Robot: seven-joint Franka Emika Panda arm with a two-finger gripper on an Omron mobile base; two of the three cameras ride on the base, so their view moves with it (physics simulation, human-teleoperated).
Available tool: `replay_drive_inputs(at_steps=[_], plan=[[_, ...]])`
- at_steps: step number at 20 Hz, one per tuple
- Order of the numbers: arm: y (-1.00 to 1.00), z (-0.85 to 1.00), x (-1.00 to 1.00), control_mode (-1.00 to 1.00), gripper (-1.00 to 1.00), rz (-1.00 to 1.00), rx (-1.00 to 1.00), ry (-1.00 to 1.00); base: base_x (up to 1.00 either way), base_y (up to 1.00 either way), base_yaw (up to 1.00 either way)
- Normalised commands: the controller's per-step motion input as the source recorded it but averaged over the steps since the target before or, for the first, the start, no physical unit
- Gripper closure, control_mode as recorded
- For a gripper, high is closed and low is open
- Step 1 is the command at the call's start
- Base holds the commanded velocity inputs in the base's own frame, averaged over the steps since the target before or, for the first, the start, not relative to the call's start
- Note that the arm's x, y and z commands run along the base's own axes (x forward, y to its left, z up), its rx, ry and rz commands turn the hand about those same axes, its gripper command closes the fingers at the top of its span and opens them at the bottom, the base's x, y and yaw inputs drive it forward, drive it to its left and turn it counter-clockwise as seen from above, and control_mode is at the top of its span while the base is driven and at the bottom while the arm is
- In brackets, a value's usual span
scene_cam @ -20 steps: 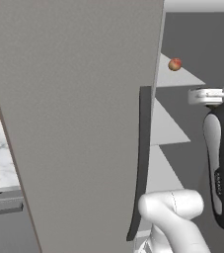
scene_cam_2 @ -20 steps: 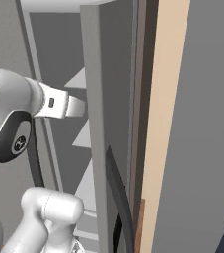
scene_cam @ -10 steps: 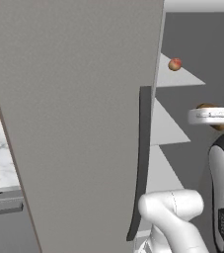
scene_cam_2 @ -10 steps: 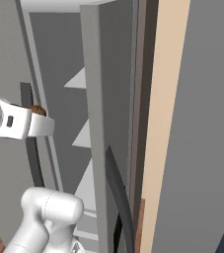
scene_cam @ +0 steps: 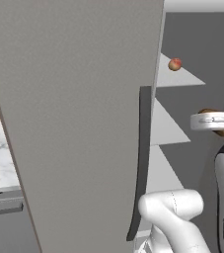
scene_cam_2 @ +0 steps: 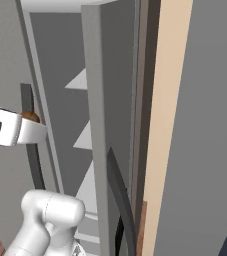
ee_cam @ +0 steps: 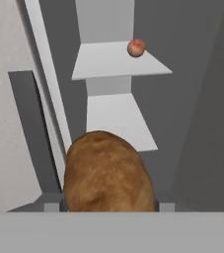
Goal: Take the steak, potato, and peach from the freezer and place them in the bowl on the counter.
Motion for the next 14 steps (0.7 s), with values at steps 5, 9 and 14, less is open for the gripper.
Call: replay_drive_inputs(at_steps=[5,9,14], plan=[[0.26,-0.05,0.0,-1.0,1.0,0.0,0.0,0.0,0.0,0.0,0.0],[0.02,-0.05,-0.01,-1.0,1.0,0.0,0.0,0.0,0.0,0.0,0.0],[0.0,-0.16,0.0,-1.0,1.0,0.0,0.0,0.0,0.0,0.0,0.0]])
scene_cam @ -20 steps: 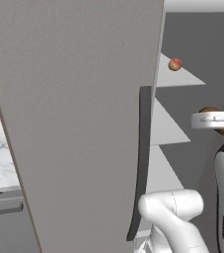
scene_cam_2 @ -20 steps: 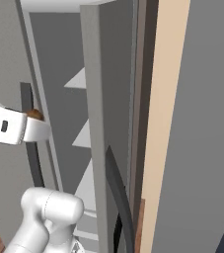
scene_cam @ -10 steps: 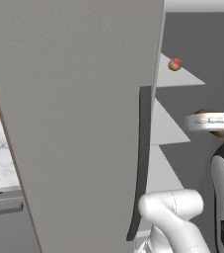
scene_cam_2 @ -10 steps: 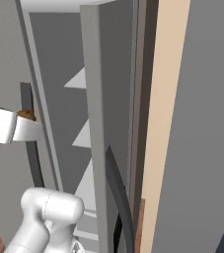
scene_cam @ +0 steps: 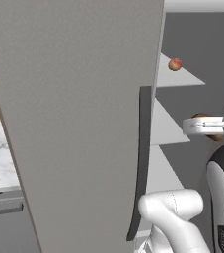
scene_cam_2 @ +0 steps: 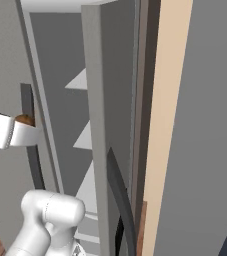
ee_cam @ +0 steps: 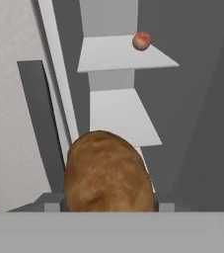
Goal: Take the steak, potato, and peach from the freezer and place them in the bowl on the counter.
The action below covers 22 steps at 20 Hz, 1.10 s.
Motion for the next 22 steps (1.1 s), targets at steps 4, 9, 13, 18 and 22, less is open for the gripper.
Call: replay_drive_inputs(at_steps=[4,9,13,18,22], plan=[[0.0,0.0,0.0,1.0,1.0,0.0,0.0,0.0,-0.07,0.01,0.0],[0.0,0.0,0.0,1.0,1.0,0.0,0.0,0.0,-0.75,0.09,0.0],[0.0,0.0,0.0,1.0,1.0,0.0,0.0,0.0,-0.81,0.81,0.01],[0.0,0.0,0.0,1.0,1.0,0.0,0.0,0.0,-0.31,1.0,0.07],[0.0,0.0,0.0,1.0,1.0,0.0,0.0,0.0,0.0,1.0,0.05]])
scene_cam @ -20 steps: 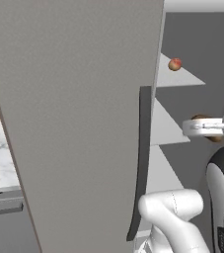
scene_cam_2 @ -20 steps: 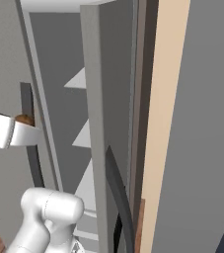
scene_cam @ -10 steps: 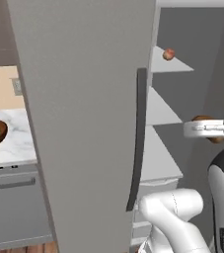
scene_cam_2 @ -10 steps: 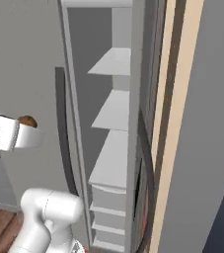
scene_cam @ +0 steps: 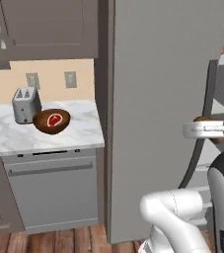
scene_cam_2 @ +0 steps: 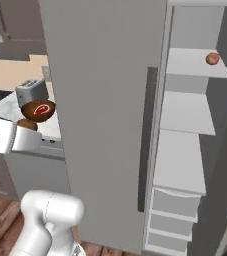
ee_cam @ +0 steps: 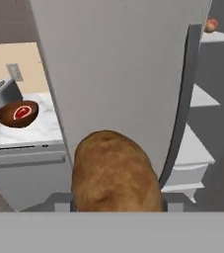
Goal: Take the steak, potato, and peach from the freezer and place them in the bowl on the counter.
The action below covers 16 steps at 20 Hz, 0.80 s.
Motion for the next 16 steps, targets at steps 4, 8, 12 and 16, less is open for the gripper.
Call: replay_drive_inputs(at_steps=[4,8,12,16], plan=[[0.0,0.0,0.0,1.0,1.0,0.0,0.0,0.0,0.22,1.0,0.0],[0.0,0.0,0.0,1.0,1.0,0.0,0.0,0.0,0.41,1.0,0.0],[0.0,0.0,0.0,1.0,1.0,0.0,0.0,0.0,0.44,0.87,0.0],[0.0,0.0,0.0,1.0,1.0,0.0,0.0,0.0,0.18,0.21,-0.03]])
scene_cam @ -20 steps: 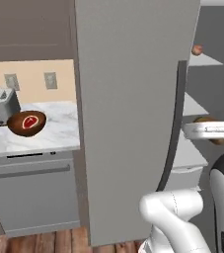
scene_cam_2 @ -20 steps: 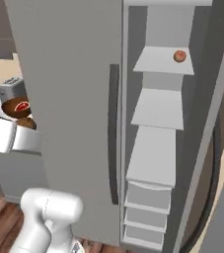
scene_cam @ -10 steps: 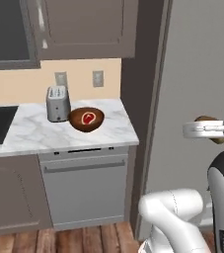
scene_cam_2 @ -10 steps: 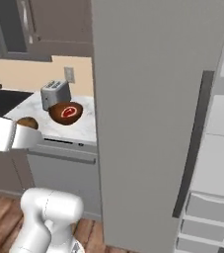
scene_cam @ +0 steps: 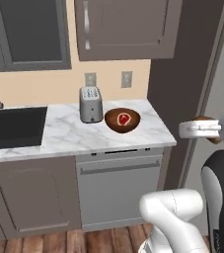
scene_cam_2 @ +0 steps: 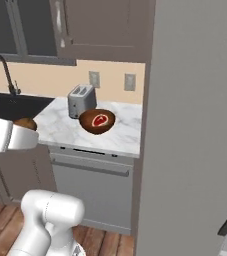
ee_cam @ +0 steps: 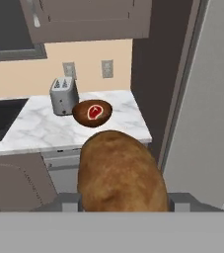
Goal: Take the steak, potato, and peach from the freezer and place them in the bowl on the counter.
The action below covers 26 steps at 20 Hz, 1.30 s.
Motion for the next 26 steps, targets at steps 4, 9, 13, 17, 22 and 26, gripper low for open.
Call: replay_drive_inputs(at_steps=[4,9,13,17,22,26], plan=[[0.0,0.0,0.0,1.0,1.0,0.0,0.0,0.0,0.34,0.2,-0.05],[0.0,0.0,0.0,1.0,1.0,0.0,0.0,0.0,0.52,0.3,-0.02],[0.0,0.0,0.0,1.0,1.0,0.0,0.0,0.0,0.4,0.68,0.0],[0.0,0.0,0.0,1.0,1.0,0.0,0.0,0.0,0.51,0.39,0.0],[0.0,0.0,0.0,1.0,1.0,0.0,0.0,0.0,0.52,0.01,0.0],[0.0,0.0,0.0,1.0,1.0,0.0,0.0,0.0,0.47,-0.02,0.0]])
